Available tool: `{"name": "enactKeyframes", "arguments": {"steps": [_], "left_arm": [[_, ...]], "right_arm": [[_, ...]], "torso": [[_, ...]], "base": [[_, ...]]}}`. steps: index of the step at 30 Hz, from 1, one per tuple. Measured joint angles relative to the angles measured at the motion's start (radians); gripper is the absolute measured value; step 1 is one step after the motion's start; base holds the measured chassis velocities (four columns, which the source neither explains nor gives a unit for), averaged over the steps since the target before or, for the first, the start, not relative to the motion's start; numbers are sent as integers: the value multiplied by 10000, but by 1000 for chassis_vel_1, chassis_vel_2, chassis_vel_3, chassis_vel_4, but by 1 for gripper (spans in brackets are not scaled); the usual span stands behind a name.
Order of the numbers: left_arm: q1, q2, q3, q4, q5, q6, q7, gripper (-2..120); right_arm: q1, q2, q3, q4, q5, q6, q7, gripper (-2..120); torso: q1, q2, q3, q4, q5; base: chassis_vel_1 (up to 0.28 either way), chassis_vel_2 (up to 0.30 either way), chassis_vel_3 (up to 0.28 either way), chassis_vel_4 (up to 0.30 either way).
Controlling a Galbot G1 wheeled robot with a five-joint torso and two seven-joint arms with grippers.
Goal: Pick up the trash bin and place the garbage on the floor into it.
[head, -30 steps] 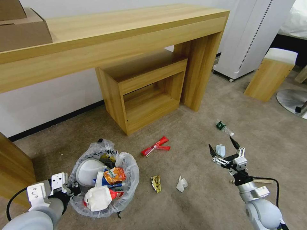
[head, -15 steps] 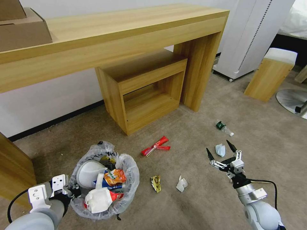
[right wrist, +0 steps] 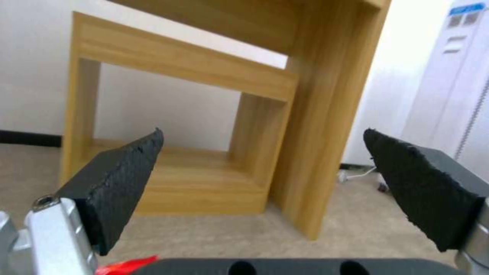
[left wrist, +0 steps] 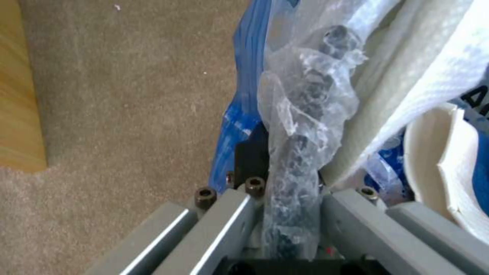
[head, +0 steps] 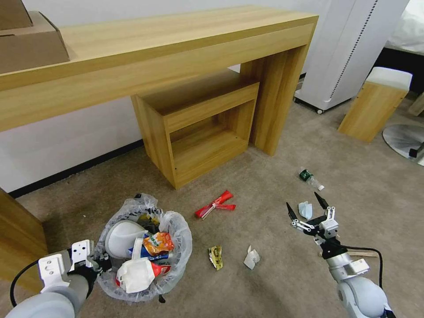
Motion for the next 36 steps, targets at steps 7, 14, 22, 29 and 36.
{"name": "enactKeyframes", "arguments": {"steps": [7, 14, 22, 29, 36], "left_arm": [[16, 46, -235, -48, -258, -7, -192, 0], [105, 125, -646, -129, -674, -27, -648, 0], [396, -7, -1388, -23, -923, -86, -774, 0], [452, -244, -1609, 164, -963, -93, -826, 0], [399, -445, -1585, 416, -855, -102, -830, 0]], "right_arm": [[-66, -1075, -203, 517, -727, -158, 1475, 100], [489, -2342, -900, 1038, -119, -905, 1991, 100], [2804, -3664, -3874, 830, 2385, -1727, 2145, 100], [5012, -3657, -6664, -40, 3751, -2284, 2052, 100], [6980, -3047, -9241, -888, 5061, -3562, 3094, 100]], "torso": [[0, 0, 0, 0, -1], [-1, 0, 0, 1, -2], [0, 0, 0, 4, -4], [0, 0, 0, 1, 0], [0, 0, 0, 1, -2]], "base": [[0, 0, 0, 0], [0, 0, 0, 0], [0, 0, 0, 0], [0, 0, 0, 0], [0, 0, 0, 0]]}}
